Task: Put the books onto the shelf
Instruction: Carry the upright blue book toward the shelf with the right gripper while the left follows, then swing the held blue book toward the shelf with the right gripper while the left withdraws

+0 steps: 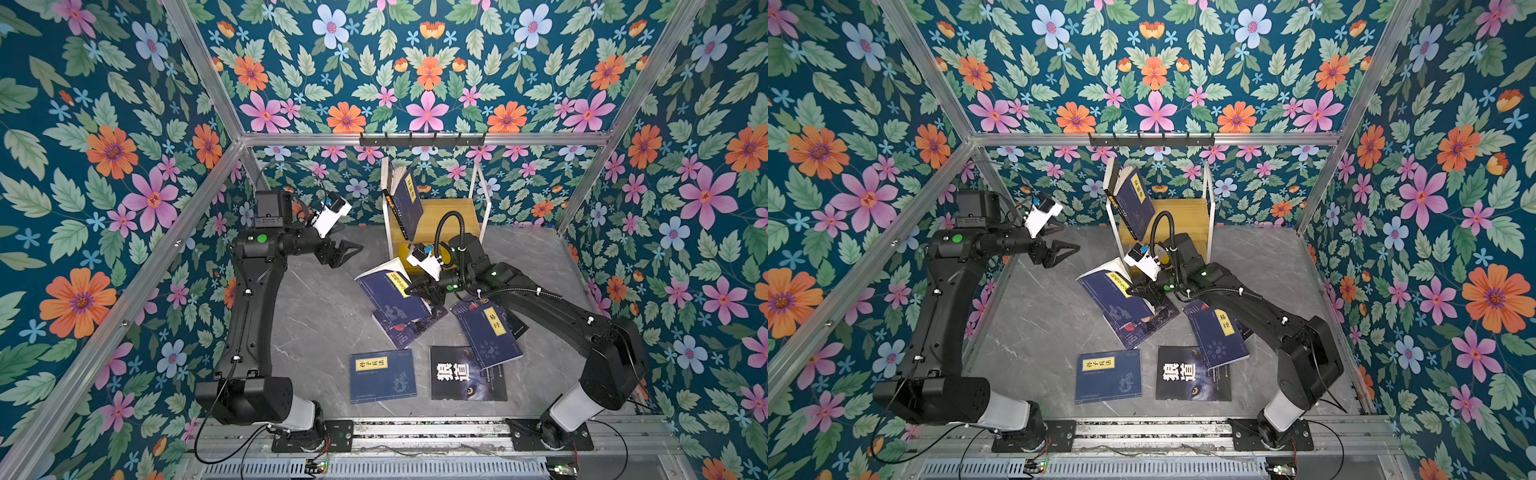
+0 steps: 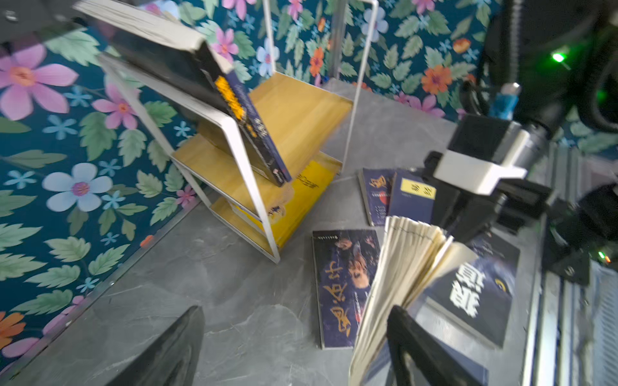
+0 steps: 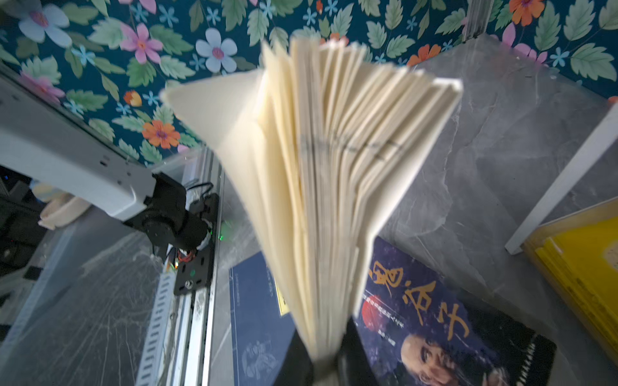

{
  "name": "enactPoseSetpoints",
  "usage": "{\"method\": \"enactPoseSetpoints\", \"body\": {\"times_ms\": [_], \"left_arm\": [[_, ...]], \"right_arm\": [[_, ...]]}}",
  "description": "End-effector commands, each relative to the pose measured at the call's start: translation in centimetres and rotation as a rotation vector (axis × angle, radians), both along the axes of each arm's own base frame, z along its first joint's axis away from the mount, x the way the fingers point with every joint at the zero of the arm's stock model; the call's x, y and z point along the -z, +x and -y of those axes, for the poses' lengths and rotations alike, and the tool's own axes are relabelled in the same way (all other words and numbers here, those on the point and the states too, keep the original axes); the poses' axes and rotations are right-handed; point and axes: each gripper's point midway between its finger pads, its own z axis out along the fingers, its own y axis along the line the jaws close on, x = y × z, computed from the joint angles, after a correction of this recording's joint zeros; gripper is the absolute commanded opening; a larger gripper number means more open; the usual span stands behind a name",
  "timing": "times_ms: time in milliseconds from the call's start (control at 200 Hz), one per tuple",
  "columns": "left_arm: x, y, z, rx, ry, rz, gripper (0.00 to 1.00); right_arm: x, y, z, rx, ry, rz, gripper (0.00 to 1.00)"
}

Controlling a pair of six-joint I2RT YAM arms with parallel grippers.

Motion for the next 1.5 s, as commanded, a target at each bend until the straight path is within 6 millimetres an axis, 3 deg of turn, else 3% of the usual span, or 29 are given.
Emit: {"method": "enactPoseSetpoints", "body": {"times_ms": [0,170,305,385,405,490,570,715,830,855,935,1010,1060,1145,1240,1495], "left_arm": [[2.3,-4.3,1.6,0.220,0.099,-0.021,0.88],[3.5,-6.5,3.8,0.318,0.110,-0.050,0.88],[6.0,-8.3,5.3,0.398,0.159,-0.107,0.89],[6.9,-8.4,5.7,0.403,0.204,-0.102,0.87],[6.9,-8.3,5.7,0.400,0.205,-0.099,0.87],[7.2,-8.3,6.0,0.400,0.195,-0.108,0.83],[7.4,-7.9,6.4,0.392,0.185,-0.117,0.70],[6.6,-8.0,7.2,0.397,0.138,-0.109,0.22],[6.4,-7.4,7.8,0.372,0.094,-0.110,0.19],[6.4,-7.4,7.9,0.369,0.087,-0.114,0.16],[6.1,-7.1,8.2,0.364,0.070,-0.106,0.00],[5.8,-7.2,8.4,0.369,0.059,-0.095,0.00],[5.4,-7.1,8.5,0.370,0.050,-0.089,0.00],[5.0,-7.1,8.6,0.360,0.034,-0.095,0.00],[4.5,-6.8,8.7,0.336,0.007,-0.107,0.00],[4.6,-4.8,8.6,0.153,-0.062,-0.192,0.00]], "right_arm": [[0.2,-1.1,0.5,-0.114,-0.041,0.144,0.00],[-0.4,-1.0,0.5,-0.153,-0.063,0.191,0.00],[-1.2,-1.0,0.1,-0.183,-0.055,0.193,0.00],[-1.7,-1.2,-0.1,-0.199,-0.042,0.202,0.00],[-0.5,-1.0,-0.4,-0.210,-0.053,0.177,0.00],[-0.7,-1.3,-0.6,-0.231,-0.033,0.183,0.00],[-1.0,-1.2,-0.8,-0.230,-0.021,0.192,0.00],[-1.1,-1.3,-0.7,-0.235,-0.024,0.199,0.00],[-1.0,-1.1,-0.7,-0.219,-0.017,0.205,0.00],[-2.3,-1.5,-0.4,-0.212,0.005,0.233,0.00],[-2.5,-1.6,-0.3,-0.206,0.018,0.245,0.00],[-2.5,-1.4,-0.1,-0.180,0.016,0.251,0.00],[-2.6,-1.1,0.1,-0.148,0.010,0.249,0.07],[-2.6,-0.6,0.7,-0.082,-0.010,0.274,0.36],[-2.2,-0.2,1.5,-0.005,-0.047,0.334,0.56],[-0.8,0.1,4.6,0.210,-0.194,0.461,0.64]]}}
